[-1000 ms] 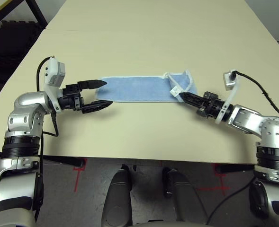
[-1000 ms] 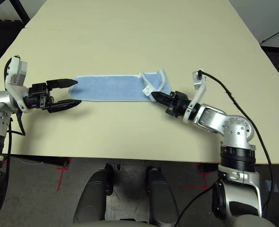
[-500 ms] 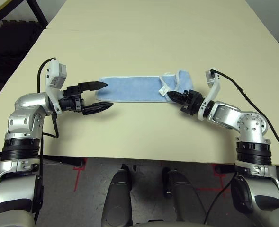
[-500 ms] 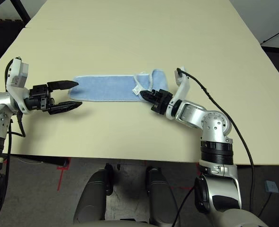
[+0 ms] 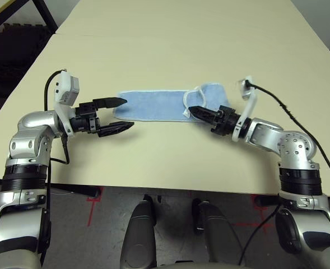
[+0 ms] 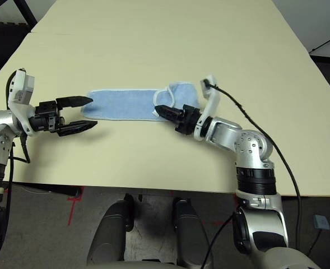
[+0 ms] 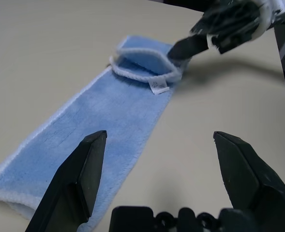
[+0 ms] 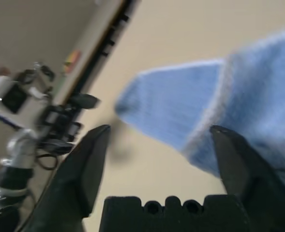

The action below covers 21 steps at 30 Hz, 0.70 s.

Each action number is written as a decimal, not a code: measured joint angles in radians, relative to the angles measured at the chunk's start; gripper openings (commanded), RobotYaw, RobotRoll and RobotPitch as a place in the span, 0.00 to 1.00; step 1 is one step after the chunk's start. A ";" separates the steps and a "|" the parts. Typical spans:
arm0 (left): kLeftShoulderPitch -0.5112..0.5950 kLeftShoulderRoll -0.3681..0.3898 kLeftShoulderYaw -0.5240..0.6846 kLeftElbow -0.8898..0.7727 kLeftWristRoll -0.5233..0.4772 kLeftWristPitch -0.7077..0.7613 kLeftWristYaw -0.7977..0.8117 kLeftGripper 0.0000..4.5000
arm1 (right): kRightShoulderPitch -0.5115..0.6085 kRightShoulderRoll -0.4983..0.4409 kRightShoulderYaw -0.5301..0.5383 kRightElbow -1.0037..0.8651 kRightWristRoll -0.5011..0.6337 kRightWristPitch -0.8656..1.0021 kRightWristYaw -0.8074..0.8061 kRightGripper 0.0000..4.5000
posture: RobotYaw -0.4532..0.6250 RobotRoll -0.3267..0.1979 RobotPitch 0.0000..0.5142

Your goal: Fold the towel and set it aside.

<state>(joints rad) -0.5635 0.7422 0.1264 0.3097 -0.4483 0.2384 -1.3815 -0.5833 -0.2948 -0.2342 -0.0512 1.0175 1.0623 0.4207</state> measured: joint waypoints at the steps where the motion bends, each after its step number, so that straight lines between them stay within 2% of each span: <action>1: 0.000 0.000 0.000 -0.001 0.000 0.000 0.000 1.00 | -0.012 -0.018 -0.010 0.004 0.006 -0.001 0.020 1.00 | 0.45 0.62 0.38; 3: 0.000 0.000 0.000 -0.004 0.000 0.001 0.000 1.00 | -0.052 -0.058 -0.029 0.019 0.004 -0.026 0.058 1.00 | 0.45 0.62 0.38; 5: 0.000 0.000 0.000 -0.013 0.000 0.003 0.000 1.00 | -0.087 -0.122 -0.027 0.045 -0.050 -0.106 0.123 1.00 | 0.44 0.62 0.39; 7: 0.001 0.000 0.000 -0.016 0.000 0.003 0.000 1.00 | -0.094 -0.222 0.052 0.100 -0.200 -0.266 0.223 1.00 | 0.44 0.62 0.39; 9: 0.003 0.000 0.000 -0.016 0.000 0.004 0.000 1.00 | -0.098 -0.278 0.141 0.194 -0.366 -0.448 0.312 1.00 | 0.44 0.62 0.39; 12: 0.003 -0.001 -0.001 -0.017 0.000 0.005 0.000 1.00 | -0.123 -0.285 0.232 0.326 -0.520 -0.646 0.421 1.00 | 0.45 0.62 0.40; 15: 0.003 -0.002 -0.002 -0.018 0.000 0.005 0.000 1.00 | -0.190 -0.272 0.286 0.446 -0.627 -0.802 0.502 1.00 | 0.45 0.62 0.40; 18: 0.003 -0.004 -0.004 -0.021 0.000 0.006 0.002 1.00 | -0.261 -0.241 0.319 0.554 -0.715 -0.920 0.532 1.00 | 0.47 0.62 0.40; 21: 0.008 -0.005 -0.005 -0.024 0.000 0.011 0.019 1.00 | -0.284 -0.209 0.342 0.635 -0.782 -0.992 0.533 1.00 | 0.48 0.62 0.40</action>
<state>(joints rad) -0.5556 0.7376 0.1215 0.2854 -0.4485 0.2494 -1.3626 -0.8670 -0.5043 0.1074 0.5835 0.2350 0.0703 0.9539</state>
